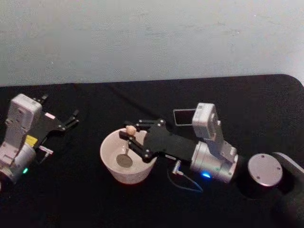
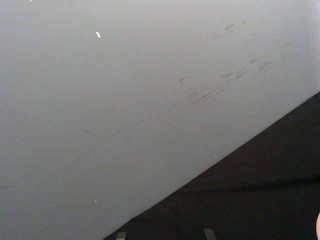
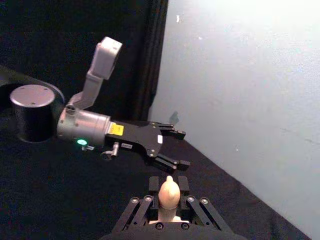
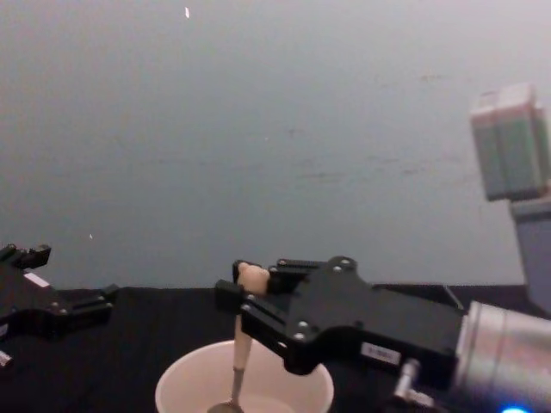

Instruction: Pick up the stirring spoon with one hand, stir inside the cup, then place it back in its original position.

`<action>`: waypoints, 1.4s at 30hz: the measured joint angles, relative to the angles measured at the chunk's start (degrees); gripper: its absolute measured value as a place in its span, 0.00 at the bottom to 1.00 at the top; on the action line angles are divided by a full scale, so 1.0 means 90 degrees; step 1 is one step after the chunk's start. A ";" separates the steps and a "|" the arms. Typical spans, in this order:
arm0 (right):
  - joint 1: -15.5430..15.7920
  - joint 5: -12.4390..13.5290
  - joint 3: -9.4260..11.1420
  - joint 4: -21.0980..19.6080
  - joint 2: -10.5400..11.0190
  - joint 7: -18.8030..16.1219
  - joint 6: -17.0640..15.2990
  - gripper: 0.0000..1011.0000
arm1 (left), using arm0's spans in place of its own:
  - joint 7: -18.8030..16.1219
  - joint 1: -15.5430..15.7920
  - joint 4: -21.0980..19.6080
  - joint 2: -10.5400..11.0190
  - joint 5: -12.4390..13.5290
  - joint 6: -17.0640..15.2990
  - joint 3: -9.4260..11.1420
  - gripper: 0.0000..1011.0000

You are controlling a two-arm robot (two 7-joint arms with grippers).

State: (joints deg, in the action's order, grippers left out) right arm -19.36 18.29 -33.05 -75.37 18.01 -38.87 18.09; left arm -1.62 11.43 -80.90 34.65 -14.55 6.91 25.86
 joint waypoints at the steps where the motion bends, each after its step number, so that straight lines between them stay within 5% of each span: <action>1: -0.0057 -0.0032 -0.0015 0.0079 -0.0063 0.0052 0.0000 0.21 | 0.0000 0.0000 0.0000 0.0000 0.0000 0.0000 0.0000 0.99; 16: -0.0405 -0.0393 0.0152 0.0675 -0.0501 0.0724 -0.0102 0.21 | 0.0000 0.0000 0.0000 0.0000 0.0000 0.0000 0.0000 0.99; 42: 0.0079 -0.0135 0.0423 -0.0056 -0.0070 0.0532 -0.0356 0.21 | 0.0000 -0.0001 0.0000 0.0000 0.0000 0.0000 0.0000 0.99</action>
State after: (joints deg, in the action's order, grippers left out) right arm -18.64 17.07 -29.25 -75.87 17.38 -34.08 14.89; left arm -1.62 11.43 -80.90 34.65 -14.55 6.91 25.86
